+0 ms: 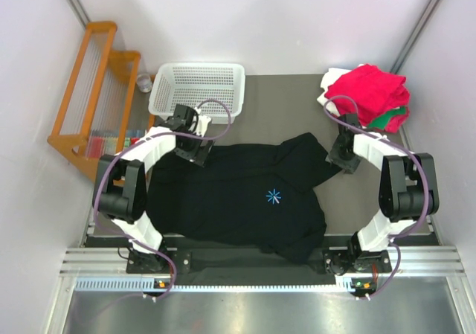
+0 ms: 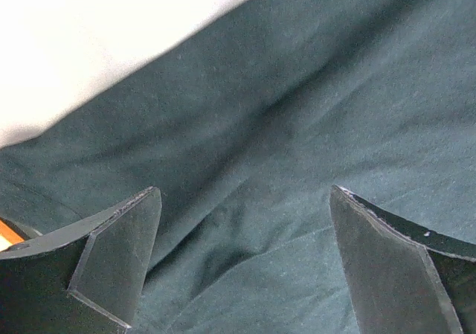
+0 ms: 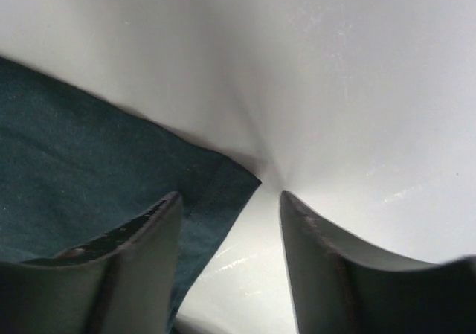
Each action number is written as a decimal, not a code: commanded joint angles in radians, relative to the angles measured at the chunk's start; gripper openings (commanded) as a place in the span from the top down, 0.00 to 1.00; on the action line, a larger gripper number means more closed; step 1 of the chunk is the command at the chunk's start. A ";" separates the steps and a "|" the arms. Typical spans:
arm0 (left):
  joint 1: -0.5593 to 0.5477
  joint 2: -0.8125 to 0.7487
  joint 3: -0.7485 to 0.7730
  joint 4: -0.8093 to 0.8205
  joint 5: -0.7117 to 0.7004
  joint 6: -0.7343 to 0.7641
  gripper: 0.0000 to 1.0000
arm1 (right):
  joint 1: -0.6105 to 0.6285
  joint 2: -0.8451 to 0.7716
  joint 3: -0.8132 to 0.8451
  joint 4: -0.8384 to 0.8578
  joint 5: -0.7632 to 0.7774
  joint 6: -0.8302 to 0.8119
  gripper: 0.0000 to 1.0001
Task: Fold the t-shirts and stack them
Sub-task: Fold the tshirt
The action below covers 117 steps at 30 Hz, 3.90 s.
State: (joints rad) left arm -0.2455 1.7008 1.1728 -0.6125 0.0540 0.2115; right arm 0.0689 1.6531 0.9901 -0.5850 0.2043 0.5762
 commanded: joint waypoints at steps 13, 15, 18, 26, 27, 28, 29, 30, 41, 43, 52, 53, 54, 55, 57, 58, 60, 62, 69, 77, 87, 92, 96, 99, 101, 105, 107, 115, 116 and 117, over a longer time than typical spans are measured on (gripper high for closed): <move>0.006 -0.082 -0.084 0.052 -0.039 0.023 0.01 | -0.014 0.040 0.062 0.054 -0.037 0.007 0.66; 0.008 -0.086 -0.096 0.060 -0.045 0.029 0.01 | -0.014 0.036 0.061 0.051 -0.037 0.014 0.78; 0.009 -0.096 -0.094 0.066 -0.080 0.043 0.01 | -0.014 0.019 0.051 0.047 -0.054 0.025 0.89; 0.018 -0.092 -0.085 0.074 -0.080 0.042 0.01 | -0.009 -0.076 0.076 0.028 -0.071 0.017 1.00; 0.023 -0.095 -0.091 0.079 -0.077 0.039 0.01 | 0.008 -0.084 0.094 0.022 -0.084 0.008 1.00; 0.026 -0.095 -0.094 0.080 -0.069 0.035 0.01 | 0.022 -0.090 0.107 0.014 -0.098 -0.013 1.00; 0.031 -0.096 -0.096 0.086 -0.068 0.034 0.01 | 0.035 -0.096 0.120 0.007 -0.106 -0.027 1.00; 0.032 -0.098 -0.099 0.086 -0.065 0.031 0.01 | 0.070 -0.099 0.145 -0.004 -0.108 -0.039 1.00; 0.038 -0.101 -0.082 0.073 -0.023 0.014 0.01 | 0.363 -0.089 0.200 -0.052 -0.175 -0.130 1.00; 0.038 -0.095 -0.076 0.069 -0.026 0.012 0.01 | 0.402 -0.050 0.217 -0.058 -0.183 -0.140 1.00; 0.038 -0.079 -0.062 0.066 -0.006 0.003 0.01 | 0.684 0.126 0.378 -0.093 -0.201 -0.194 1.00; 0.038 -0.081 -0.064 0.062 -0.003 0.002 0.01 | 0.706 0.145 0.415 -0.098 -0.201 -0.194 1.00; 0.038 -0.081 -0.062 0.060 -0.002 0.003 0.01 | 0.710 0.161 0.429 -0.102 -0.201 -0.194 0.91; 0.037 -0.085 -0.061 0.056 0.006 0.000 0.01 | 0.712 0.187 0.439 -0.102 -0.201 -0.187 0.80; 0.038 -0.095 -0.062 0.051 0.007 0.002 0.01 | 0.710 0.209 0.467 -0.110 -0.195 -0.182 0.56; 0.038 -0.101 -0.064 0.050 0.007 0.003 0.01 | 0.707 0.218 0.475 -0.117 -0.157 -0.176 0.47; 0.037 -0.113 -0.068 0.043 0.007 0.006 0.01 | 0.689 0.209 0.478 -0.128 -0.140 -0.164 0.28; 0.038 -0.122 -0.076 0.042 0.007 0.008 0.01 | 0.651 0.163 0.458 -0.128 -0.121 -0.153 0.22; 0.038 -0.135 -0.075 0.036 0.010 0.012 0.01 | 0.511 -0.082 0.320 -0.143 -0.005 -0.049 0.19; 0.038 -0.132 -0.035 0.016 0.024 0.005 0.01 | 0.394 -0.184 0.085 -0.119 0.044 0.004 0.30; 0.038 -0.122 -0.022 0.010 0.032 -0.001 0.01 | 0.376 -0.099 -0.011 -0.038 0.015 0.002 0.42; 0.038 -0.116 -0.025 0.005 0.037 -0.001 0.01 | 0.319 -0.073 0.005 -0.010 0.018 -0.006 0.42; 0.038 -0.113 -0.022 0.003 0.043 -0.003 0.01 | 0.272 -0.032 0.050 -0.001 0.003 -0.013 0.42; 0.038 -0.113 -0.024 0.000 0.041 -0.003 0.01 | 0.258 0.011 0.087 0.008 -0.005 -0.018 0.43; 0.037 -0.112 -0.024 0.002 0.040 -0.001 0.01 | 0.253 0.034 0.097 0.019 -0.023 -0.018 0.43; 0.037 -0.109 -0.024 0.002 0.047 -0.003 0.01 | 0.255 0.085 0.099 0.048 -0.068 -0.015 0.45; 0.037 -0.102 -0.025 0.000 0.049 -0.003 0.01 | 0.253 0.092 0.096 0.063 -0.075 -0.013 0.46; 0.037 -0.092 -0.015 -0.003 0.049 -0.004 0.01 | 0.253 0.151 0.099 0.093 -0.083 -0.013 0.63; 0.035 -0.090 -0.013 -0.004 0.050 -0.004 0.01 | 0.255 0.157 0.099 0.094 -0.088 -0.010 0.72; 0.035 -0.089 -0.009 -0.006 0.050 -0.006 0.01 | 0.255 0.166 0.094 0.105 -0.092 -0.007 0.75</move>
State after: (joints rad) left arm -0.2104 1.6028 1.1183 -0.6079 0.0898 0.2115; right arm 0.3294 1.7573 1.0863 -0.5365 0.1501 0.5575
